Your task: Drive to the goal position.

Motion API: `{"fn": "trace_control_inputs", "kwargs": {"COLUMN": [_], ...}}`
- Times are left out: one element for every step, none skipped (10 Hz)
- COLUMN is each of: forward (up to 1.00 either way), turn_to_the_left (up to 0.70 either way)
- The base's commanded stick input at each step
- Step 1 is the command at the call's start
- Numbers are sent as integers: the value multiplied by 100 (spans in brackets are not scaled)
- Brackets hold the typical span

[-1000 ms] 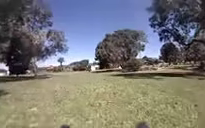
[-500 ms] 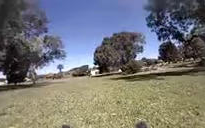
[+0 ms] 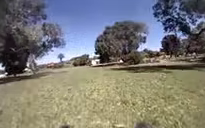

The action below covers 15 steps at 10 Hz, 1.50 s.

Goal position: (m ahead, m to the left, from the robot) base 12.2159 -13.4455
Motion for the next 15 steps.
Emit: {"fn": "trace_control_inputs", "kwargs": {"forward": [100, 100, 100, 100, 100, 100, 100, 100, 100, 100, 100, 100, 100, 100, 100], "turn_to_the_left": [0, 0, 0, 0, 0, 0, 0, 0, 0, 0, 0, 0, 0, 0, 0]}}
